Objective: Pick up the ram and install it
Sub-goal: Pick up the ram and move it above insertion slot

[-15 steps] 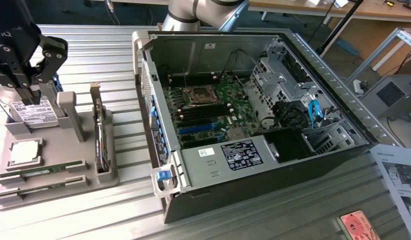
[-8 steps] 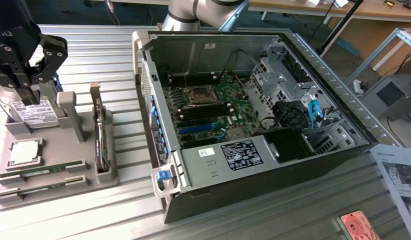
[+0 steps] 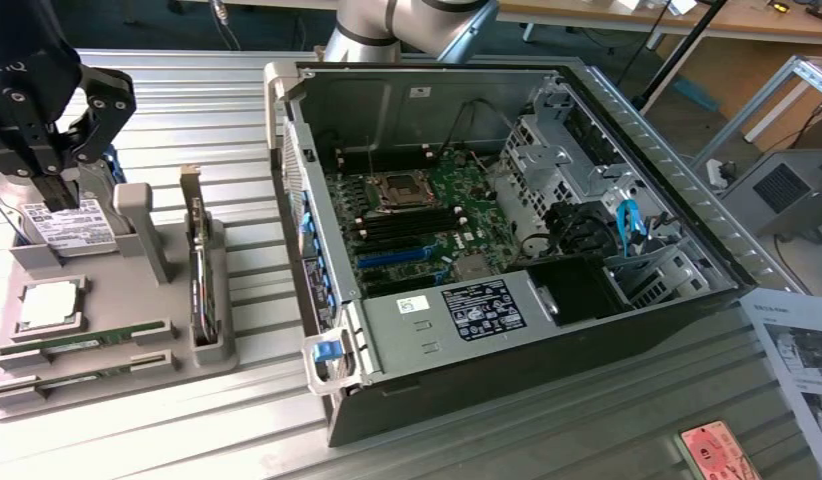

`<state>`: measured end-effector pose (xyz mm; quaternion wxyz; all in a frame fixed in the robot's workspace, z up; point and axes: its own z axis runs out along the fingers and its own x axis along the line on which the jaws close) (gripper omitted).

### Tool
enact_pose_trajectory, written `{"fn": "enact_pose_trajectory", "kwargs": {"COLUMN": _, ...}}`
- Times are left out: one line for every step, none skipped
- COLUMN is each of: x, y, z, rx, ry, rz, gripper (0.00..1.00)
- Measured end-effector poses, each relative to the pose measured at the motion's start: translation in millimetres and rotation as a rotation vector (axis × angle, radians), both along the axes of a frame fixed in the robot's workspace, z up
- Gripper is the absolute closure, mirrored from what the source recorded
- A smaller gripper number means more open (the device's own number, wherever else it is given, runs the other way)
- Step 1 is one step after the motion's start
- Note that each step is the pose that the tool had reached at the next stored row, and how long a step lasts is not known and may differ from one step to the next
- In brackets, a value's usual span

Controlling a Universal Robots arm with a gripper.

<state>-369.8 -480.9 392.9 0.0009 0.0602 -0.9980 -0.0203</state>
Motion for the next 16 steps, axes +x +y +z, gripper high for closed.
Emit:
{"fn": "enact_pose_trajectory", "kwargs": {"x": 0.0, "y": 0.0, "z": 0.0, "rx": 0.0001, "ry": 0.0000, "rz": 0.008, "gripper": 0.89}}
{"fn": "enact_pose_trajectory", "kwargs": {"x": 0.0, "y": 0.0, "z": 0.0, "rx": 0.0001, "ry": -0.0001, "rz": 0.016, "gripper": 0.89}}
{"fn": "enact_pose_trajectory", "kwargs": {"x": 0.0, "y": 0.0, "z": 0.0, "rx": 0.0001, "ry": -0.0001, "rz": 0.024, "gripper": 0.89}}
{"fn": "enact_pose_trajectory", "kwargs": {"x": 0.0, "y": -0.1, "z": 0.0, "rx": 0.0000, "ry": -0.0001, "rz": 0.032, "gripper": 0.89}}
{"fn": "enact_pose_trajectory", "kwargs": {"x": 0.0, "y": -0.1, "z": -0.1, "rx": 0.0001, "ry": -0.0001, "rz": 0.042, "gripper": 0.89}}
{"fn": "enact_pose_trajectory", "kwargs": {"x": 0.0, "y": -0.1, "z": -0.1, "rx": 0.0001, "ry": -0.0002, "rz": 0.050, "gripper": 0.89}}
{"fn": "enact_pose_trajectory", "kwargs": {"x": 0.0, "y": -0.1, "z": -0.1, "rx": 0.0001, "ry": -0.0001, "rz": 0.059, "gripper": 0.89}}
{"fn": "enact_pose_trajectory", "kwargs": {"x": 0.0, "y": -0.1, "z": -0.1, "rx": 0.0001, "ry": -0.0001, "rz": 0.067, "gripper": 0.89}}
{"fn": "enact_pose_trajectory", "kwargs": {"x": 0.0, "y": -0.1, "z": -0.1, "rx": 0.0001, "ry": -0.0001, "rz": 0.076, "gripper": 0.89}}
{"fn": "enact_pose_trajectory", "kwargs": {"x": 0.0, "y": -0.1, "z": -0.1, "rx": 0.0001, "ry": -0.0001, "rz": 0.084, "gripper": 0.89}}
{"fn": "enact_pose_trajectory", "kwargs": {"x": 0.0, "y": -0.1, "z": 0.0, "rx": 0.0001, "ry": -0.0001, "rz": 0.093, "gripper": 0.89}}
{"fn": "enact_pose_trajectory", "kwargs": {"x": 0.0, "y": -0.1, "z": 0.0, "rx": 0.0001, "ry": -0.0001, "rz": 0.100, "gripper": 0.89}}
{"fn": "enact_pose_trajectory", "kwargs": {"x": 0.0, "y": -0.1, "z": -0.1, "rx": 0.0001, "ry": -0.0001, "rz": 0.111, "gripper": 0.89}}
{"fn": "enact_pose_trajectory", "kwargs": {"x": 0.0, "y": -0.1, "z": -0.1, "rx": 0.0001, "ry": -0.0001, "rz": 0.122, "gripper": 0.89}}
{"fn": "enact_pose_trajectory", "kwargs": {"x": 0.0, "y": -0.1, "z": 0.0, "rx": 0.0001, "ry": -0.0001, "rz": 0.132, "gripper": 0.89}}
{"fn": "enact_pose_trajectory", "kwargs": {"x": 0.0, "y": -0.1, "z": 0.0, "rx": 0.0000, "ry": 0.0000, "rz": 0.142, "gripper": 0.89}}
